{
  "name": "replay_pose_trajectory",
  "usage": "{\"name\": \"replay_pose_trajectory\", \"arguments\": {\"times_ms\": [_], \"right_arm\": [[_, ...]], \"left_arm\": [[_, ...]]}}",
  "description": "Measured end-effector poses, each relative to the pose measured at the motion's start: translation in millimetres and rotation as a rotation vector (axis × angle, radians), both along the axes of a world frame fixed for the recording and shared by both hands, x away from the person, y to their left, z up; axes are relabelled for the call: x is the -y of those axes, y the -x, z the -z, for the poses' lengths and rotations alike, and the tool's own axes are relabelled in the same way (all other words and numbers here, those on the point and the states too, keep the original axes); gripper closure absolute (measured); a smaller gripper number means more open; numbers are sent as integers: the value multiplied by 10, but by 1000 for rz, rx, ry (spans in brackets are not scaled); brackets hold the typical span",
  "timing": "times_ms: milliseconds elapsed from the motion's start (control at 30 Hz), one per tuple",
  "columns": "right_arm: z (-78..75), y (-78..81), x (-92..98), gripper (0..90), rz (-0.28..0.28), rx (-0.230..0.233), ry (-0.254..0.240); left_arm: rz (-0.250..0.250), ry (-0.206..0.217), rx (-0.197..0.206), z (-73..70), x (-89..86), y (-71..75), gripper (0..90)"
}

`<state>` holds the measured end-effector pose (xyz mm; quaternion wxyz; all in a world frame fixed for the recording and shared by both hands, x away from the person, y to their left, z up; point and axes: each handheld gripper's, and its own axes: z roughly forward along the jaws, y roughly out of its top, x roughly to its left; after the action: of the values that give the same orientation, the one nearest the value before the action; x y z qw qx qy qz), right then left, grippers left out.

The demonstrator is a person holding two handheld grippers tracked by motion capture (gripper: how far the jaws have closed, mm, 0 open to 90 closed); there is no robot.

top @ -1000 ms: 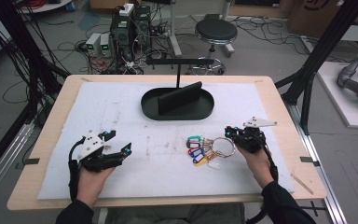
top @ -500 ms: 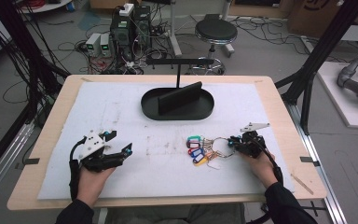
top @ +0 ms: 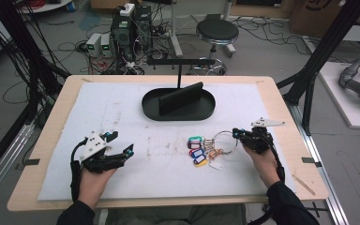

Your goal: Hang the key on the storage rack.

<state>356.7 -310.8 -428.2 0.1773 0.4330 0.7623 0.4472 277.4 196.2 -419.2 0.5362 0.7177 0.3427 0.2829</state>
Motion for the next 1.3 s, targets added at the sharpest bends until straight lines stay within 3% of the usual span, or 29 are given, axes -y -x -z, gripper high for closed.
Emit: {"name": "replay_pose_trajectory", "arguments": {"times_ms": [133, 300, 667, 1033, 1300], "right_arm": [[-78, 38, -69, 882, -15, 31, -60], [-104, 72, -167, 881, -41, 46, -74], [-109, 108, -258, 867, -101, 22, -142], [-84, 130, -364, 853, -149, -8, -131], [-119, 131, -355, 876, -164, 9, -112]], "left_arm": [[5, -2, 1, -9, 13, 5, 253], [10, -1, 1, -7, 29, 6, 253], [9, 7, 7, -12, 28, 6, 253], [10, 8, 5, -13, 24, 11, 253], [11, 13, 5, -13, 14, 8, 253]]}}
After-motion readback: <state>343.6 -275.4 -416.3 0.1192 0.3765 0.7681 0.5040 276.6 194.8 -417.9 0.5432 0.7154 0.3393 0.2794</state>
